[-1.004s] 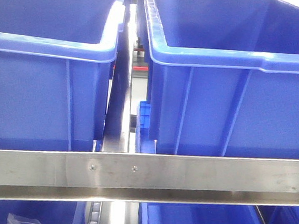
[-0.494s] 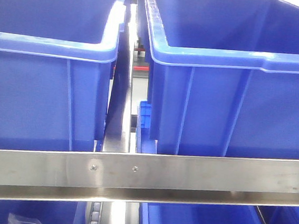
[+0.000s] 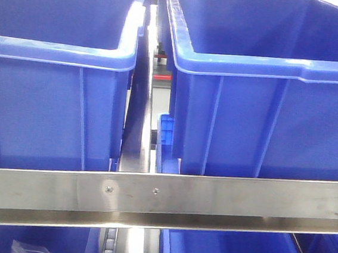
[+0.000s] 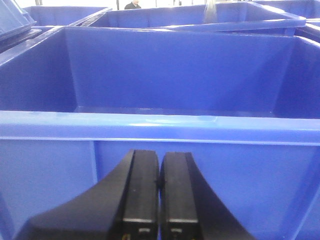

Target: Place green plate on second shelf with right arm

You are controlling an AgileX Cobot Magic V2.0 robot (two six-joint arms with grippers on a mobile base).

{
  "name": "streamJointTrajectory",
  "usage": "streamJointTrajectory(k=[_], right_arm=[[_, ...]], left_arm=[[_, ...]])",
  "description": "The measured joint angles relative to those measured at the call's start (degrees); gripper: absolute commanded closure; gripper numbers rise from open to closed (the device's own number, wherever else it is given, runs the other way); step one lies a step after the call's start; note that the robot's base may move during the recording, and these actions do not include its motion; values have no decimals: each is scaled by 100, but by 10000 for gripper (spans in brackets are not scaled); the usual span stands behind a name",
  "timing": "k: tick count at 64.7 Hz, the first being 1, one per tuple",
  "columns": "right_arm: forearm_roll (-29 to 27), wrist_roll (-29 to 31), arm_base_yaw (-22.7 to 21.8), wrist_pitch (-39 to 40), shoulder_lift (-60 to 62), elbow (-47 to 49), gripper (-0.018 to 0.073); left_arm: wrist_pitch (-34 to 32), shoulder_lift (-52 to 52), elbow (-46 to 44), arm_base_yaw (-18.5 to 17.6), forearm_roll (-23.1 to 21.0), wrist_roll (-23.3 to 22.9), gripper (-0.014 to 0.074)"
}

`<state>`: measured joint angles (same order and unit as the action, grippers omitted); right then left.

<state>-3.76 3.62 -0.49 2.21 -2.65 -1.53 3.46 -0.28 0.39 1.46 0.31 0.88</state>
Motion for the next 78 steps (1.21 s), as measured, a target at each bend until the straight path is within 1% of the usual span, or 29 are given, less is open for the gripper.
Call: streamJointTrajectory(k=[78], right_arm=[[11, -75, 0, -52, 0, 0, 511]], left_arm=[[0, 0, 0, 0, 0, 0, 466]])
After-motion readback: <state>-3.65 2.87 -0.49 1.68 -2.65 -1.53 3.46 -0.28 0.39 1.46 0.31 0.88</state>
